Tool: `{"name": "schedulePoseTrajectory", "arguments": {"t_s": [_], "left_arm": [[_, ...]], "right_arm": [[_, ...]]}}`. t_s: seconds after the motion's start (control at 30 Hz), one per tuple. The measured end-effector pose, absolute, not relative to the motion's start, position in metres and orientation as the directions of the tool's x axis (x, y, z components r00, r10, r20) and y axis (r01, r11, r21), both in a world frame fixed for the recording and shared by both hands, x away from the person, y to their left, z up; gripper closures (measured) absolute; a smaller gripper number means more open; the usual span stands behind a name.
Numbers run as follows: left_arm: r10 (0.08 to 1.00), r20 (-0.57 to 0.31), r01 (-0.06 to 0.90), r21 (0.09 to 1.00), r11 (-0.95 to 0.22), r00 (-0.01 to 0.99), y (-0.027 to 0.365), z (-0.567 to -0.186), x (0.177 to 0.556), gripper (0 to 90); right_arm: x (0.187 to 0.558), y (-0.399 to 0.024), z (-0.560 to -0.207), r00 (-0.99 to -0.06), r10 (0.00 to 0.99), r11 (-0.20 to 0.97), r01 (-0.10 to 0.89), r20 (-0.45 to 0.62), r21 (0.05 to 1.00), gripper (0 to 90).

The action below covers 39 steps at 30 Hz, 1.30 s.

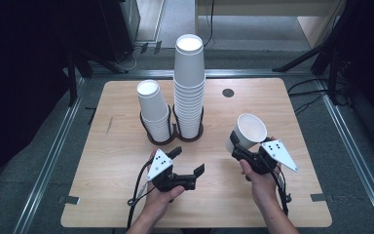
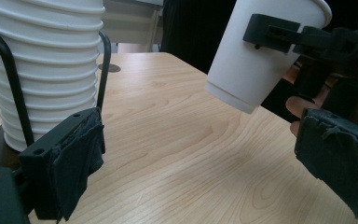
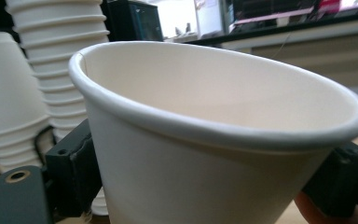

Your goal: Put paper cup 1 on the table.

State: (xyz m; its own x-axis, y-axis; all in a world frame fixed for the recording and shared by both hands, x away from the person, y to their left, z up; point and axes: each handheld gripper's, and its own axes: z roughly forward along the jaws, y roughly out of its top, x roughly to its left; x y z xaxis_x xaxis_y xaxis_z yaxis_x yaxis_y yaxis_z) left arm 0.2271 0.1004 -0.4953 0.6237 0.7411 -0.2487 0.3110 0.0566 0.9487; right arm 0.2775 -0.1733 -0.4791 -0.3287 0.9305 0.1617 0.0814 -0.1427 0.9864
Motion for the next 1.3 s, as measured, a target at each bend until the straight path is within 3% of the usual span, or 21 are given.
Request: {"name": "schedulePoseTrajectory", "arguments": {"t_s": [0.87, 1.3], "left_arm": [[0.762, -0.263, 0.340, 0.939, 0.060, 0.592, 0.110, -0.498, 0.234, 1.6], [0.775, -0.252, 0.338, 0.940, 0.052, 0.580, 0.115, -0.497, 0.231, 1.6]], "right_arm": [[0.348, -0.169, -0.513, -0.193, 0.979, 0.087, 0.115, -0.064, 0.990, 12.8], [0.358, -0.174, -0.527, -0.150, 0.982, 0.140, 0.152, -0.117, 0.979, 12.3]]}}
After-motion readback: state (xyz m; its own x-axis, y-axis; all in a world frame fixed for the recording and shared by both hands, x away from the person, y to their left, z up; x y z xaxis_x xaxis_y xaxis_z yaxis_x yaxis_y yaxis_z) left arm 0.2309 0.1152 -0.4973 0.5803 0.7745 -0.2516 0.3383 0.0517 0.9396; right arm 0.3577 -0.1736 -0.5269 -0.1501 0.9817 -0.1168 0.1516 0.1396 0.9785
